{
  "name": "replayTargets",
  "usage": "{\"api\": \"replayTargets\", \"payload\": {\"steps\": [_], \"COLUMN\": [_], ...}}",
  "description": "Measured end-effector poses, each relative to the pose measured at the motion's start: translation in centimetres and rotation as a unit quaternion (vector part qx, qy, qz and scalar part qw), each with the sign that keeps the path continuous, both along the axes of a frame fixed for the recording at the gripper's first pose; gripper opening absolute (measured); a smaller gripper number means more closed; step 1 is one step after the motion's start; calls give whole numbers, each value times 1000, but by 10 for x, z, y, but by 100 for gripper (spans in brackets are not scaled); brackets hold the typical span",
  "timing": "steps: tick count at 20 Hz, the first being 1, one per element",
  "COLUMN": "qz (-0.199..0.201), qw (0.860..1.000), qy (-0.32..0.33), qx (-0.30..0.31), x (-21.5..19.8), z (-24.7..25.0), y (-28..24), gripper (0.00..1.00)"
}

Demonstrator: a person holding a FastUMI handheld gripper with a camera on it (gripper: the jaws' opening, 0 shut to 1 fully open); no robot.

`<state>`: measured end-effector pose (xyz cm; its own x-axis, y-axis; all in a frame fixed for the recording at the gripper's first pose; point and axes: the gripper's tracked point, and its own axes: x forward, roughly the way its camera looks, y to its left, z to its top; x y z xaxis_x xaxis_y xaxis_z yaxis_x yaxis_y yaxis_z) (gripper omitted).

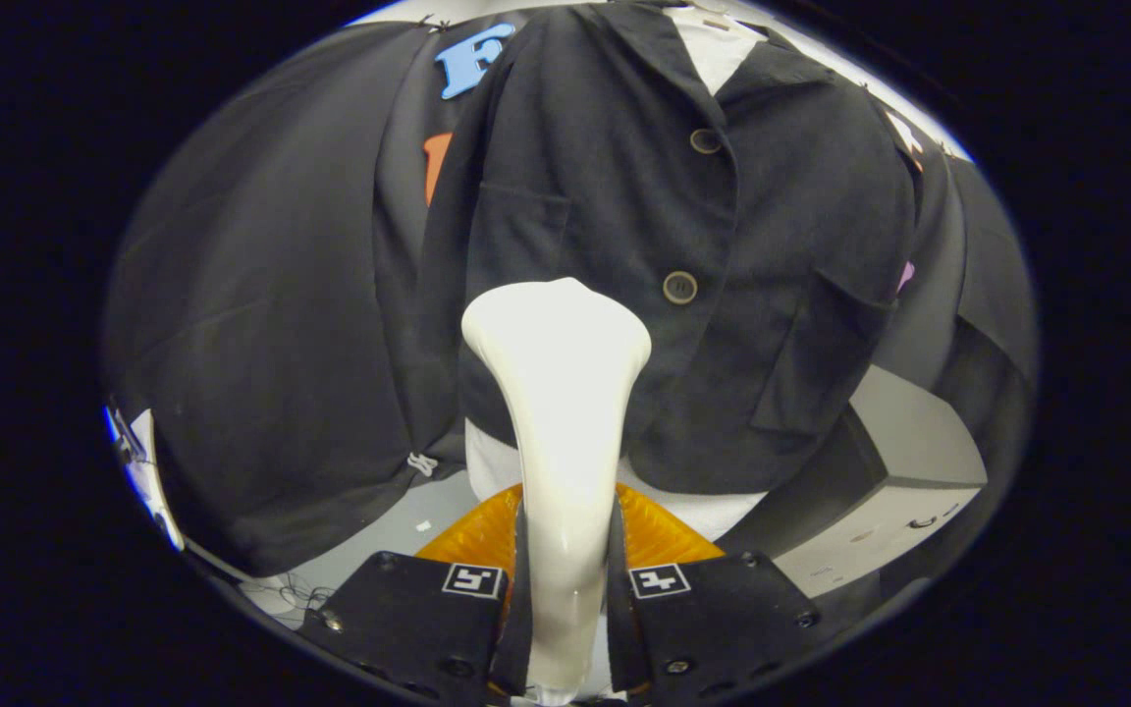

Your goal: Iron the clothes twice with a garment steamer, once on the left side and once on the right side.

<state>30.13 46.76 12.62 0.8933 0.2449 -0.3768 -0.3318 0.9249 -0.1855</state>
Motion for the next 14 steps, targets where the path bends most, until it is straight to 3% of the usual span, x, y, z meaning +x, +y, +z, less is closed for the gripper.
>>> {"api": "replayTargets", "payload": {"steps": [6, 14], "qz": [2, 2], "qw": [1000, 999], "qy": [28, 43], "qx": [-9, -6], "x": [2, 1], "z": [-41, -48], "y": [4, 2], "gripper": [34, 34]}}
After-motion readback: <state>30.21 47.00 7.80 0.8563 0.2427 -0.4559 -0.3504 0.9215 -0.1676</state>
